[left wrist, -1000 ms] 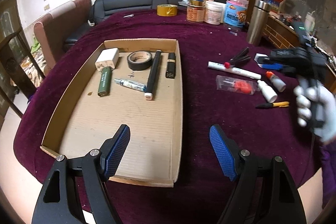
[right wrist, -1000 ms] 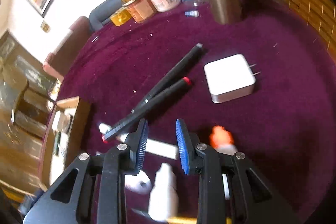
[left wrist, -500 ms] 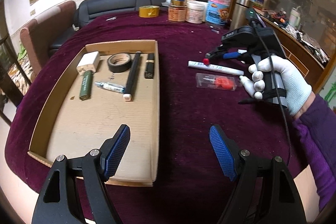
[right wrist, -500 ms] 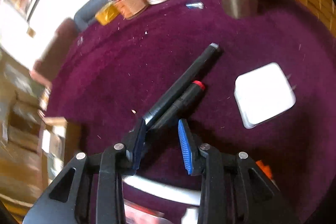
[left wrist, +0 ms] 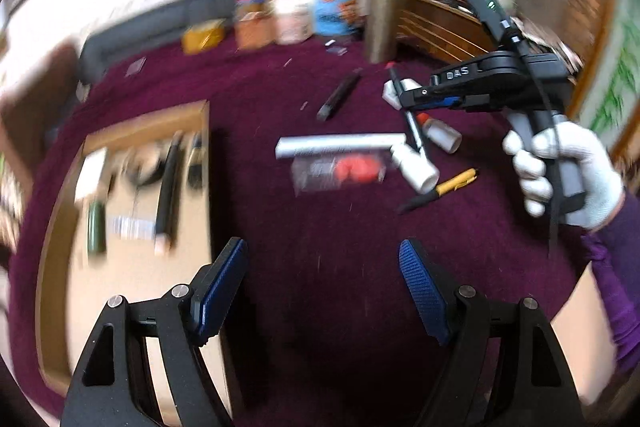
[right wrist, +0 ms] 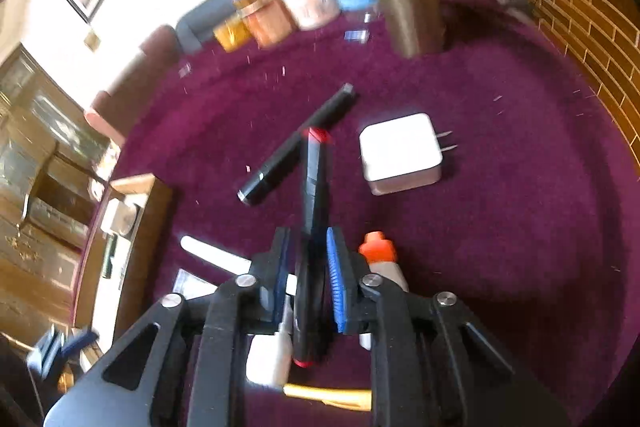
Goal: Organize rigid objects
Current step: 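Grasp the clear red-printed blister pack with the left gripper while the right gripper grasps the white glue bottle, then carry the blister pack and glue bottle into the tray and open both grippers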
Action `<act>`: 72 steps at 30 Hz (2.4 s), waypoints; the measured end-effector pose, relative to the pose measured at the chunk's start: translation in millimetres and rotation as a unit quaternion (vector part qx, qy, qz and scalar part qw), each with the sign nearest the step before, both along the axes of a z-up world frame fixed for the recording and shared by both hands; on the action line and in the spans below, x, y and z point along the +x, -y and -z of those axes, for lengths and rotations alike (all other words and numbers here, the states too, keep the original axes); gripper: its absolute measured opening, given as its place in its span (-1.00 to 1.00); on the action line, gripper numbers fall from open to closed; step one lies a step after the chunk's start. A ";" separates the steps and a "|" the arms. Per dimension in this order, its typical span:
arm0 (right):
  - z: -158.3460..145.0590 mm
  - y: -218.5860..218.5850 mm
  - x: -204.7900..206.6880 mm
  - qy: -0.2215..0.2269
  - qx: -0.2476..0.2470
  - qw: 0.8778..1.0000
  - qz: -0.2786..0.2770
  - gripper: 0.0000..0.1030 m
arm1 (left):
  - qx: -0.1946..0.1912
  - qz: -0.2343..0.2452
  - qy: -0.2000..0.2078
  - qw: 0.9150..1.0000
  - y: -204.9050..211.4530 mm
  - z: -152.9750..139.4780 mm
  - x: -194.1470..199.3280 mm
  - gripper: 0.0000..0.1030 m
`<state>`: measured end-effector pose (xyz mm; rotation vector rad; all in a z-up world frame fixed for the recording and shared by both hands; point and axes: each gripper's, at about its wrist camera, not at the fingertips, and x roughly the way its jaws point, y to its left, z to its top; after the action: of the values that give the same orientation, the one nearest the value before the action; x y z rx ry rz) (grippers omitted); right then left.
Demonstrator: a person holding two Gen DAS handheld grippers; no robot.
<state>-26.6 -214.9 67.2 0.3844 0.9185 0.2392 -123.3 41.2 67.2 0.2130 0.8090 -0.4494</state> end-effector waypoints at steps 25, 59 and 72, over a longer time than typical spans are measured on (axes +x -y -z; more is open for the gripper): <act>36.7 46.6 -20.6 -0.002 0.056 0.998 0.025 -0.30 | 0.105 0.158 -0.083 0.978 70.8 37.3 61.4 -0.93; 36.4 -21.4 -11.8 -0.028 -0.181 0.983 -0.016 -0.29 | 0.072 0.186 -0.059 0.978 108.0 53.1 53.4 -0.55; 25.4 1.0 -27.3 -0.019 -0.147 0.989 0.020 -0.53 | 0.034 0.140 -0.064 0.987 97.1 47.9 36.3 -0.55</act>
<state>-53.9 -215.9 41.8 0.1344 0.9669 0.0580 -87.0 -55.9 19.3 0.3668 0.9246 -0.7069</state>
